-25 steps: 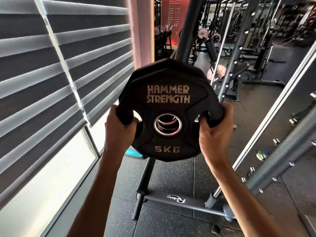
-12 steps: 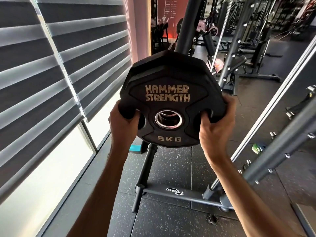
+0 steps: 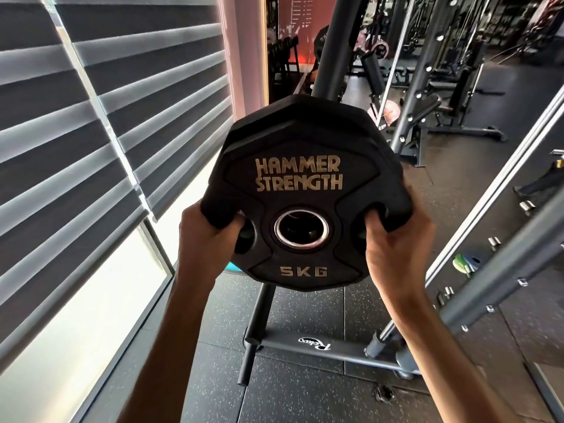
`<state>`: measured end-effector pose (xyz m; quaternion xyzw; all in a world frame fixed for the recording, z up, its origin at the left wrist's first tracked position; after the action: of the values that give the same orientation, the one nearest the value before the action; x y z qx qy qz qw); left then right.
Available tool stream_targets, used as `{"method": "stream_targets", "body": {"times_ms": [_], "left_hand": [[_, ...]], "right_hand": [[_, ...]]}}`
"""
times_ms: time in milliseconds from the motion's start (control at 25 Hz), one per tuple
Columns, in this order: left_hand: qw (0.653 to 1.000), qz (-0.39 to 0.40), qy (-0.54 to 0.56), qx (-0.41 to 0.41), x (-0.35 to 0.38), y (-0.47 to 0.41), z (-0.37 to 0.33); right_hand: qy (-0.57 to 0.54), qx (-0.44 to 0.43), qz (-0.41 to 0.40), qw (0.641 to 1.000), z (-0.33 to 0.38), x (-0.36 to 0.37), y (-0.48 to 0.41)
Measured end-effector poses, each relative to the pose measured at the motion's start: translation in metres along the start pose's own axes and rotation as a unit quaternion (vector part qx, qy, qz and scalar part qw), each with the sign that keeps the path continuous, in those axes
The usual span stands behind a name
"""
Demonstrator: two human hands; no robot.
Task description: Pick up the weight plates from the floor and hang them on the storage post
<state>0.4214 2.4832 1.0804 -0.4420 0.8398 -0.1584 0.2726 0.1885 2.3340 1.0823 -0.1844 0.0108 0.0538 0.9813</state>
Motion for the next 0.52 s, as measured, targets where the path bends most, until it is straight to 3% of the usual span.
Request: {"method": "stream_targets", "body": {"times_ms": [240,520], "left_hand": [[0.997,0.014,0.064,-0.029,0.008,-0.004,0.006],[0.997,-0.006,0.081,-0.013,-0.009,-0.022,-0.019]], "right_hand": [[0.010,0.012,0.033,0.999,0.003,0.001,0.001],[0.001,-0.035,0.035,0.999,0.032,0.007,-0.017]]}}
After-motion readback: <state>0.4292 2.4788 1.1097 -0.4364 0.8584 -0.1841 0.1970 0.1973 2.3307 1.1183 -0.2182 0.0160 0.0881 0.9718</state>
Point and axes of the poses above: each hand's wrist, its own y-axis away from the middle knuckle, its own x-axis out of the palm, z = x × y, the point moved 6 cm from there along -y, towards the middle knuckle, and after that the axes turned 15 degrees about x, right-handed, at the moved point
